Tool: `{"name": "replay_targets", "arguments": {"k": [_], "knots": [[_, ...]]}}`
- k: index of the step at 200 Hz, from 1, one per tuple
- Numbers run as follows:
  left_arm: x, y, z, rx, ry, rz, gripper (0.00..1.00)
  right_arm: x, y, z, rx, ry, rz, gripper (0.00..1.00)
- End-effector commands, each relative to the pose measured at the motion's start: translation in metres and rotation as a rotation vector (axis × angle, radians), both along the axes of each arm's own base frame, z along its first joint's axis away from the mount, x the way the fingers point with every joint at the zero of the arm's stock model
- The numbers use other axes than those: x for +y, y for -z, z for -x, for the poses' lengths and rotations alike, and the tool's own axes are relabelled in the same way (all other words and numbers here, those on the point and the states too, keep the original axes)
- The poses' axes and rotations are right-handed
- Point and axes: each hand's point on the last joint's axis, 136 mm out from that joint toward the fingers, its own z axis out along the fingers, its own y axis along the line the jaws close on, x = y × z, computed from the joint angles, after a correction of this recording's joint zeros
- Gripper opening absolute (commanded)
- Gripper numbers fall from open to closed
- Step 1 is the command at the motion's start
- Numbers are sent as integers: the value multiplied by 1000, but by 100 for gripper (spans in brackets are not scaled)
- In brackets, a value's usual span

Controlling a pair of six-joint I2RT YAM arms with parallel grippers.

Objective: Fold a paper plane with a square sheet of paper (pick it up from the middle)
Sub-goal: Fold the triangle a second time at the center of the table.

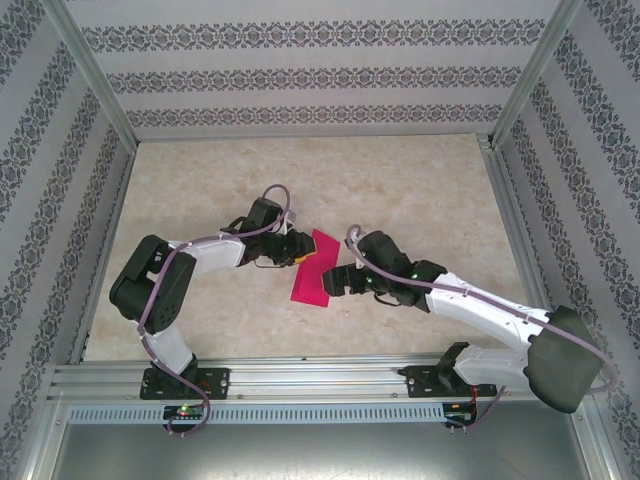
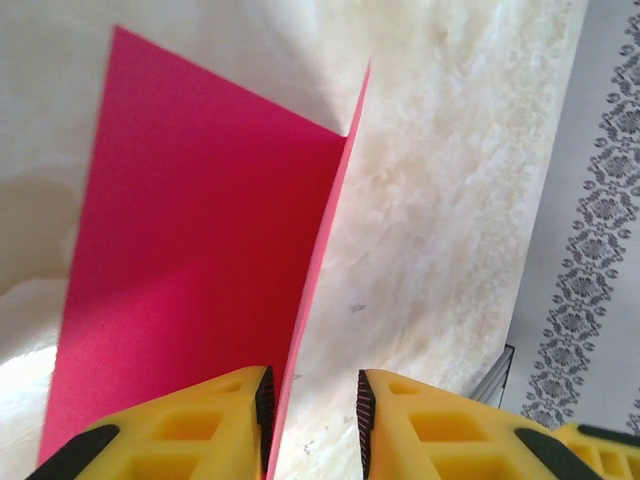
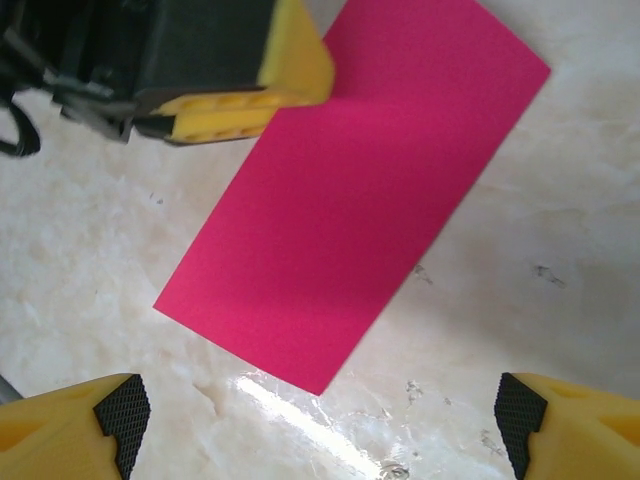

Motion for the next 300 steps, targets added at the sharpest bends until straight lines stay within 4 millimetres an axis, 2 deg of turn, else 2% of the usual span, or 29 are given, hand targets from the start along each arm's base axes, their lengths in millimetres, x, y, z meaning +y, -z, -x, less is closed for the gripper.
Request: {"name": "replay_targets", "arguments": {"k": [1,47,83,127,171,182,232,283,300], "knots": [[-4,5,8,14,67,-9,28,3,-5,0,-104,2,91,86],[-6,7,8,23,95,-12,19,44,-3,21,-219,-102,216,84],[-6,3,9,14,90,-7,19,74,9,28,-250,-134,328,85],[-6,0,8,10,88,-3,19,77,33,18,-295,-83,488,80],[-6,0,10,15,87,1,19,87,48,13,-301,-69,504,65],[-6,1,10,18,88,0,19,89,46,12,-315,-64,512,62],[-4,-1,11,15,90,-11,20,82,48,11,-333,-47,542,34],[0,-5,9,-1,88,-50,21,85,42,17,-323,-80,483,13],[6,-7,8,-12,66,-83,25,84,40,18,-311,-88,471,7]]}}
